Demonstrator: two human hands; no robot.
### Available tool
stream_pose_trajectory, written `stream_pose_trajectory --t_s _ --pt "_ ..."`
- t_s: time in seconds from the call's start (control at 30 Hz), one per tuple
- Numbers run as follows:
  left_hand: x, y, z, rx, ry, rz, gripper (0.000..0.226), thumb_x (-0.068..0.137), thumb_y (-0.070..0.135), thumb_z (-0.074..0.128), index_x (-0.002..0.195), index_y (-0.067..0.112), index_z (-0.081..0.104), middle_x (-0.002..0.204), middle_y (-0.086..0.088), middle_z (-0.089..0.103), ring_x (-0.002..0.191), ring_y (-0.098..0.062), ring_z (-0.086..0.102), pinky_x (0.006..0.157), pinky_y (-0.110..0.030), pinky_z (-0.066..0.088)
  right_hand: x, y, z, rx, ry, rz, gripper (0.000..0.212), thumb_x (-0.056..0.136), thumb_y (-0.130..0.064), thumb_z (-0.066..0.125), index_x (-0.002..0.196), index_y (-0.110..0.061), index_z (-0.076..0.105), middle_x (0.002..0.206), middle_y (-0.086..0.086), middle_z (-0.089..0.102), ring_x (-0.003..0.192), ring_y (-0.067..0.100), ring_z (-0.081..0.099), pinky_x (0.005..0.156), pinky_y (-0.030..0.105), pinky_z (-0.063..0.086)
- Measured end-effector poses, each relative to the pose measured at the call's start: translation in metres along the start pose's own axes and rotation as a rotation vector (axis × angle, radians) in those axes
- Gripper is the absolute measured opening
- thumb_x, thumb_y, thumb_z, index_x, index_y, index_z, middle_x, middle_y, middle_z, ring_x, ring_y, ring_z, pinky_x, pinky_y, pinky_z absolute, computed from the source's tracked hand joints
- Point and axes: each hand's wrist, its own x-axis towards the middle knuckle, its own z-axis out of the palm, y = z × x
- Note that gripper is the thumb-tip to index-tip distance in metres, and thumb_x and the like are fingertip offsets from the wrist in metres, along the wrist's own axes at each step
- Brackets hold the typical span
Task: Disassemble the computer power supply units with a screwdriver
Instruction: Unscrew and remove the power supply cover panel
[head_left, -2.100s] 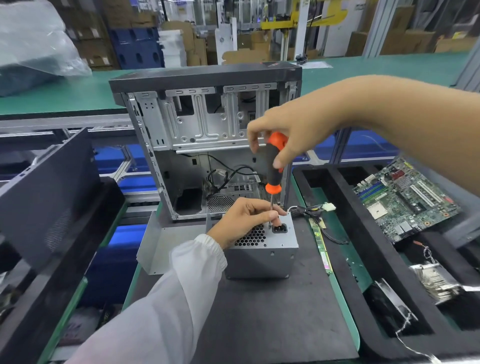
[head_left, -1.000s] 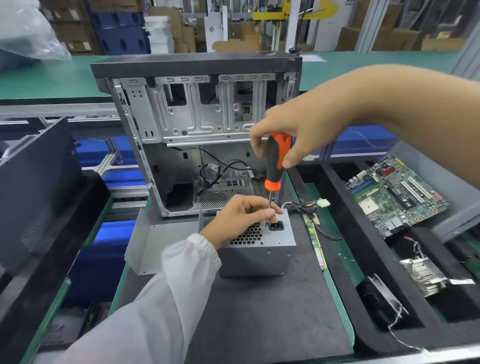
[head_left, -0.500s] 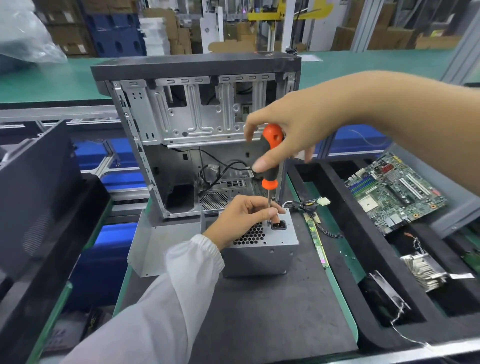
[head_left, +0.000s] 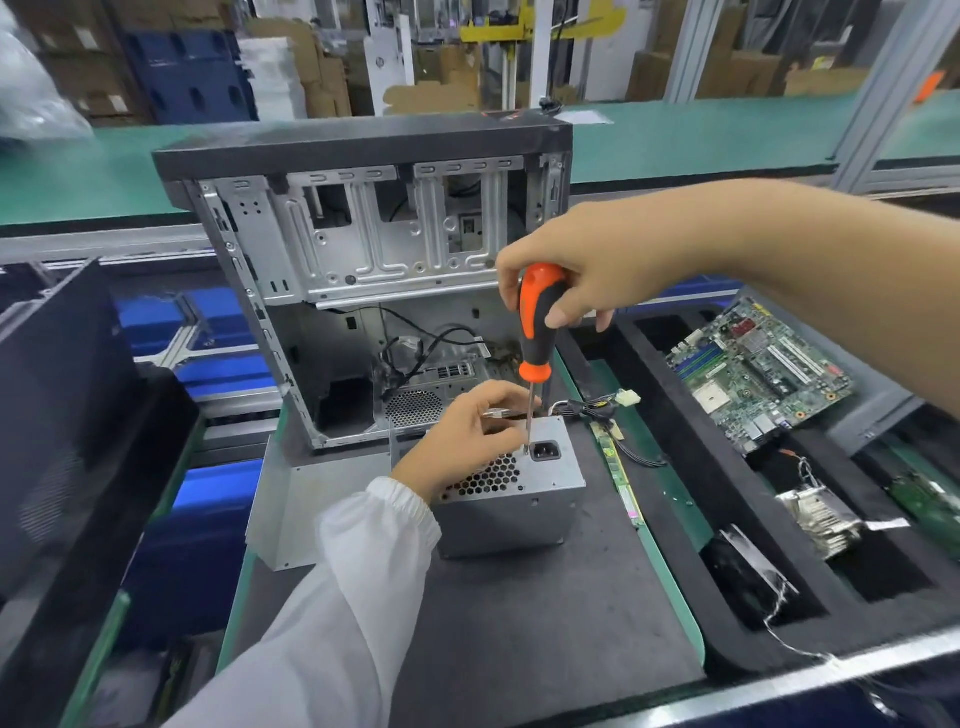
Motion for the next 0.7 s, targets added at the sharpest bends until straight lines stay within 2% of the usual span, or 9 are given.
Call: stream_pose_trajectory --t_s 0.07,0.23,0.3,0.4,0.5,0.6,0.7 --pt "-0.001 0.0 -0.003 0.098 -0.046 -0.013 0.028 0.086 0.001 0.063 0.103 0.022 0.065 0.111 0.0 0.064 0.093 -0.007 0.065 0.078 -0.022 0.051 -0.003 0.003 0.001 0.034 0.024 0.006 0.023 0.09 -0.01 0.063 0.097 -0.03 0.055 0.067 -0.014 0.056 0.056 0.007 0.065 0.063 0.035 0.06" --pt "-0.003 -0.003 -0.006 0.323 -0.049 0.081 0.021 0.082 0.0 0.069 0.102 0.009 0.071 0.107 -0.001 0.061 0.1 -0.013 0.064 0.095 -0.023 0.05 -0.011 0.01 -0.002 0.095 0.071 0.009 0.021 0.091 -0.01 0.062 0.104 -0.026 0.056 0.078 -0.007 0.062 0.058 0.004 0.065 0.058 0.03 0.06" --pt "-0.002 -0.003 -0.005 0.351 -0.029 0.077 0.019 0.082 0.004 0.074 0.099 0.011 0.074 0.106 0.001 0.061 0.099 -0.012 0.064 0.095 -0.024 0.051 -0.013 0.012 -0.005 0.1 0.083 0.006 0.021 0.091 -0.011 0.062 0.106 -0.025 0.056 0.081 -0.003 0.064 0.056 0.002 0.065 0.056 0.028 0.06" --pt "0.001 -0.003 -0.001 0.359 0.035 0.079 0.01 0.081 0.009 0.077 0.091 0.012 0.077 0.098 0.003 0.065 0.085 -0.007 0.065 0.086 -0.022 0.052 -0.015 0.016 -0.008 0.094 0.091 0.013 0.02 0.092 -0.012 0.062 0.106 -0.024 0.055 0.083 -0.001 0.066 0.054 0.002 0.065 0.056 0.026 0.059" --pt "0.003 -0.004 0.002 0.334 0.098 0.083 0.004 0.082 0.008 0.076 0.084 0.011 0.077 0.087 0.002 0.067 0.077 -0.011 0.063 0.077 -0.019 0.05 -0.018 0.019 -0.01 0.116 0.103 0.015 0.018 0.093 -0.013 0.061 0.106 -0.022 0.055 0.078 -0.003 0.065 0.051 0.001 0.065 0.055 0.027 0.058" --pt "0.004 -0.004 0.002 0.372 0.148 0.062 0.007 0.082 0.008 0.076 0.079 0.013 0.071 0.083 0.004 0.066 0.075 -0.006 0.061 0.073 -0.012 0.045 -0.021 0.025 -0.011 0.109 0.137 0.03 0.016 0.093 -0.015 0.06 0.106 -0.022 0.054 0.071 -0.01 0.062 0.05 0.001 0.064 0.058 0.028 0.056" --pt "0.009 -0.002 0.005 0.43 0.298 0.089 0.01 0.088 0.009 0.067 0.079 0.012 0.063 0.079 0.004 0.064 0.069 0.0 0.055 0.066 -0.01 0.041 -0.024 0.032 -0.011 0.084 0.136 0.05 0.013 0.095 -0.019 0.057 0.107 -0.021 0.053 0.071 -0.007 0.064 0.053 0.006 0.067 0.063 0.034 0.059"
